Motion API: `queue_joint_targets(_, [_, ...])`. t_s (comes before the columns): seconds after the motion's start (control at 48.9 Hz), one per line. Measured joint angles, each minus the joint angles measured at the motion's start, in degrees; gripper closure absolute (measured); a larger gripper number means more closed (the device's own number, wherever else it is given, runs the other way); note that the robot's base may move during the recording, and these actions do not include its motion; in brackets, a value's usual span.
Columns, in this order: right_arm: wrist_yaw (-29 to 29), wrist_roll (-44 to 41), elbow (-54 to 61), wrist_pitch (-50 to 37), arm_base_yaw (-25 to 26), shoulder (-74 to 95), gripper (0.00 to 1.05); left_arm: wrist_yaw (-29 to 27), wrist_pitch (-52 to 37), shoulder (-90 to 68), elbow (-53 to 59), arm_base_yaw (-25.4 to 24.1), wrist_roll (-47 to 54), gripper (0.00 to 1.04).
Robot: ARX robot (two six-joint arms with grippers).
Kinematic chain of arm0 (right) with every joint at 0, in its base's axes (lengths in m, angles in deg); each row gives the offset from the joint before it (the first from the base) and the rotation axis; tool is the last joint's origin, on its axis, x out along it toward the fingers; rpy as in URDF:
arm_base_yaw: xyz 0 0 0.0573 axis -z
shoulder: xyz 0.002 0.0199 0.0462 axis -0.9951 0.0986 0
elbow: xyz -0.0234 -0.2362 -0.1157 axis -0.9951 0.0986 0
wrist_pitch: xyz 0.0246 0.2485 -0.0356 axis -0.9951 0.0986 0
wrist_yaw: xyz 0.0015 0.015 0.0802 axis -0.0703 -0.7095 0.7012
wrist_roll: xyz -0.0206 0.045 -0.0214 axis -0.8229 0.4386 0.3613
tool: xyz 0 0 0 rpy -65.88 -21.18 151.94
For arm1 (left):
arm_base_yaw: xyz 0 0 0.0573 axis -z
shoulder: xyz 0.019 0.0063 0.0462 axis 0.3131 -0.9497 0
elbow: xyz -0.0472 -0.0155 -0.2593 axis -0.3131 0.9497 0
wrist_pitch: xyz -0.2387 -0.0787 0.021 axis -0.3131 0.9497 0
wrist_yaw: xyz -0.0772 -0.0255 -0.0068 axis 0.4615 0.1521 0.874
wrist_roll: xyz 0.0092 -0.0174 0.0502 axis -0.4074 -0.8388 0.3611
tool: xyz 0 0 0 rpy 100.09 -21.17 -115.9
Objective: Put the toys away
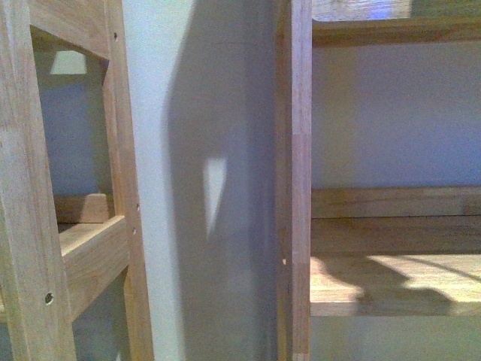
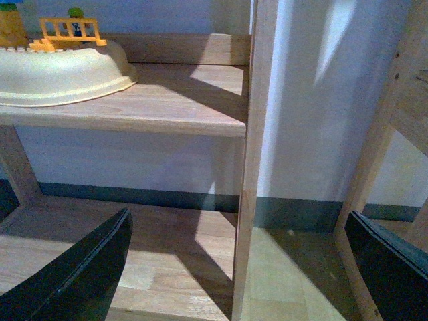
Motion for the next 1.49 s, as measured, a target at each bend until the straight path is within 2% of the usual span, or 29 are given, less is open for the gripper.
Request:
queue_joint_targets(0.368, [0.09,6.19,13.55,-9.11,1.14,-14.08,0.06,-0.02,0.00,0.00,0.00,0.00,0.00,0.06])
queue_joint_targets(0.634, [-1.29,5.25,27.98,-12.46,-2.32,-28.22,0.06,0.00,0.00,0.00,0.00,0.00,0.00,0.06])
queue_joint_targets(0.757, [-3.52,2.71,39.67,-16.59,-3.85,-39.45,0.06,0.00,0.00,0.00,0.00,0.00,0.00,0.06])
queue_joint_targets(0.962, [-3.74,1.73,54.34,-16.26,0.55,-56.35,0.06,0.00,0.00,0.00,0.00,0.00,0.00,0.06])
queue_joint_targets(1.064, [-4.33,-0.94,60.87,-19.41,2.95,-61.02,0.06,0.00,0.00,0.00,0.00,0.00,0.00,0.06])
queue_joint_targets(1.187, [-5.79,-3.87,67.12,-19.10,3.54,-63.25,0.06,0.00,0.00,0.00,0.00,0.00,0.00,0.06])
queue_joint_targets(1.494, [-15.43,-11.76,83.01,-11.89,-5.77,-73.20,0.06,0.00,0.00,0.00,0.00,0.00,0.00,0.06])
